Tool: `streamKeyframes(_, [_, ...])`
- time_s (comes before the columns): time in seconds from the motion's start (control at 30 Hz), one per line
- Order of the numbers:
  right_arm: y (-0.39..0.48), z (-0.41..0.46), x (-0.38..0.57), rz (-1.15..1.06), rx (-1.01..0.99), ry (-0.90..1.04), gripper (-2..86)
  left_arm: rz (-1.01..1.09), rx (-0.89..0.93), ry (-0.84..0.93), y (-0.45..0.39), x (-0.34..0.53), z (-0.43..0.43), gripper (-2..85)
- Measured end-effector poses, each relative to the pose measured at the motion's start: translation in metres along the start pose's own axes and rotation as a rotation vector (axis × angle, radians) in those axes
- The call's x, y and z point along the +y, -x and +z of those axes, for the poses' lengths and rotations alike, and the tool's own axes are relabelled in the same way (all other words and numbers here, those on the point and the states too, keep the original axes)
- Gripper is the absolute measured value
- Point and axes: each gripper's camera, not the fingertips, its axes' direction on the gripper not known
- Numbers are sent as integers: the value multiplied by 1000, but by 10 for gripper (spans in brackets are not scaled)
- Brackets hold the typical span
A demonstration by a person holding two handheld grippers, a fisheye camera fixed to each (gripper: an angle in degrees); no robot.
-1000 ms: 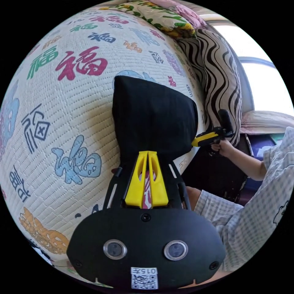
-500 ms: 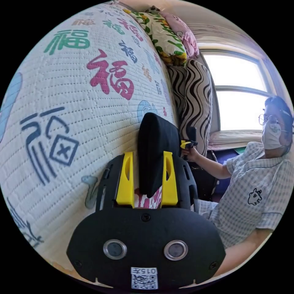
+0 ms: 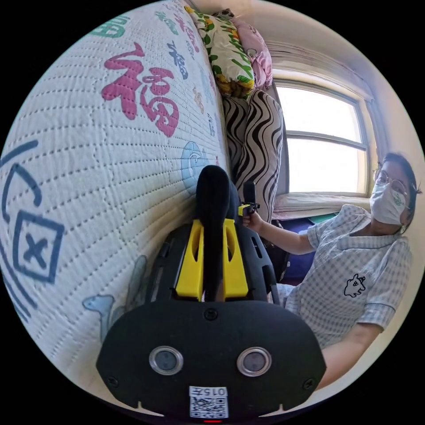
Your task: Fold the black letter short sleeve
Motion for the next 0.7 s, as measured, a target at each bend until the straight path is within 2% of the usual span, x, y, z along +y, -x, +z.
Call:
streamKeyframes(0.3, [69, 90, -62, -80, 42, 168, 52, 6, 9, -153, -88, 78, -115, 64])
streamKeyframes(0.5, [119, 226, -124, -155, -2, 291, 52, -116, -60, -300, -141, 165, -248, 64])
streamKeyframes(0.7, [176, 395, -215, -202, -135, 355, 52, -137, -221, -410, -214, 219, -426, 63])
